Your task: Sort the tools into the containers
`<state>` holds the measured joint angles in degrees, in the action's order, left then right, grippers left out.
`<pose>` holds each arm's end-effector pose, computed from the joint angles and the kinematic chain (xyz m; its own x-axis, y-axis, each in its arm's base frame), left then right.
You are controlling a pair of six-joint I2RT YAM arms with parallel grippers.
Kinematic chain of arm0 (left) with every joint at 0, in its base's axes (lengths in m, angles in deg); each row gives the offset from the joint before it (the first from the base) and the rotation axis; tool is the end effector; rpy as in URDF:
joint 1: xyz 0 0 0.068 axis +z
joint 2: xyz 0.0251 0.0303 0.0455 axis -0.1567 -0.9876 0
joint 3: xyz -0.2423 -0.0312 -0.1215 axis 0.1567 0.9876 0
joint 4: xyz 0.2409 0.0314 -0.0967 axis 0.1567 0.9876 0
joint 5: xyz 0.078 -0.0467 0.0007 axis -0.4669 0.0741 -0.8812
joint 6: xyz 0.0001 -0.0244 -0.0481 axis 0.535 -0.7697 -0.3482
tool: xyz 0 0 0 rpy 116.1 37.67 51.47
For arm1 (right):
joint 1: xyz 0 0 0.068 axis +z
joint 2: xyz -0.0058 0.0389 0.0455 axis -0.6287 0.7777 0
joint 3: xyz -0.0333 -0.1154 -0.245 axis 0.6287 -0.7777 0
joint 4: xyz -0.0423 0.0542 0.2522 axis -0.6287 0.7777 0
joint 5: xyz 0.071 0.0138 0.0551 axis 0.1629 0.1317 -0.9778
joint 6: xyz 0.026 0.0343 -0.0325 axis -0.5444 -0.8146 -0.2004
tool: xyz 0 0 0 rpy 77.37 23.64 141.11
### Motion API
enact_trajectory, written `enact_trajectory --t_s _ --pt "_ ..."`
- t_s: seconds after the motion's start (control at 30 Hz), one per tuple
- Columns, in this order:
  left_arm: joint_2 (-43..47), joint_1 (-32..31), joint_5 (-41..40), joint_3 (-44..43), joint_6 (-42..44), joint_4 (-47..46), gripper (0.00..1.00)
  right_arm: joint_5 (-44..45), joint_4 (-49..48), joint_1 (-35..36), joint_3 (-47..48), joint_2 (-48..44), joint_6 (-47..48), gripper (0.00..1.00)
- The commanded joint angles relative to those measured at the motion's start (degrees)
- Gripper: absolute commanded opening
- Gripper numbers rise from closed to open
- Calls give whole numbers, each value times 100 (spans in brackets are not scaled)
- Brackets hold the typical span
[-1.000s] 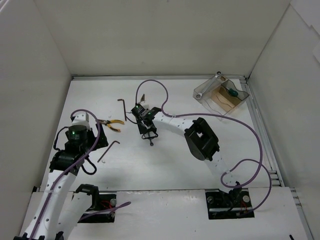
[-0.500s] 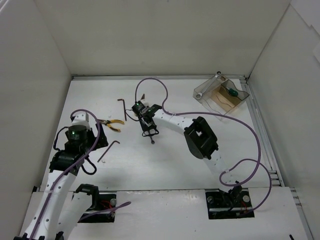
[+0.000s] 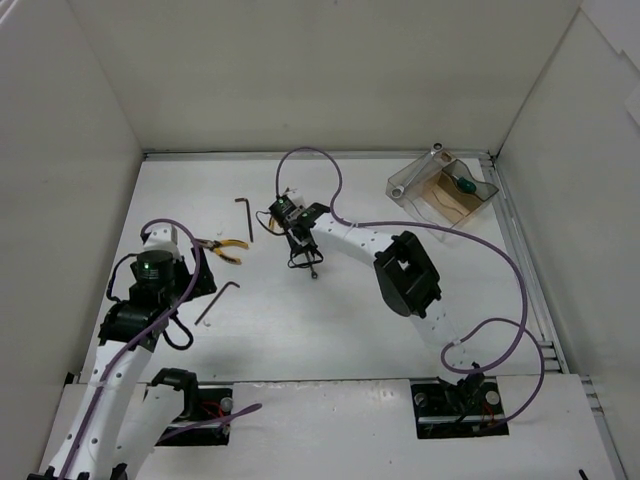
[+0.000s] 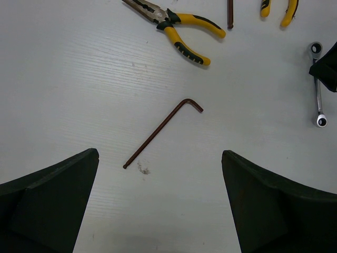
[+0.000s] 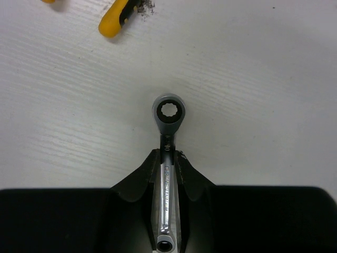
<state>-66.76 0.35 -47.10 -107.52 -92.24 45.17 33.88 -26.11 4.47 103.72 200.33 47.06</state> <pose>0.1464 -0.0196 0.3008 -0.5236 -0.3139 -0.7920 -0.1305 0.9482 -0.2896 0.3735 0.3391 0.1868 -0.7801 -0.2374 -0.5789 -0.2702 0.9623 -0.0305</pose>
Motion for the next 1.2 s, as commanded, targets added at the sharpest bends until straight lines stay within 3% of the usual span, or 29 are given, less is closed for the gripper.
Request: enact_trajectory --t_s 0.0,0.4,0.9,1.17 --pt "-46 23 -47 -207 -31 -184 100 335 -183 -149 267 -794 -41 0" --pt "-73 23 -12 -198 -4 -219 100 599 -552 -826 547 -1111 -235 0" --pt "138 23 -12 -75 22 -342 100 889 -1070 -2881 1927 -619 -885 0" --pt "358 23 49 101 -48 -588 100 1030 -1747 -3498 2183 -197 -1340 0"
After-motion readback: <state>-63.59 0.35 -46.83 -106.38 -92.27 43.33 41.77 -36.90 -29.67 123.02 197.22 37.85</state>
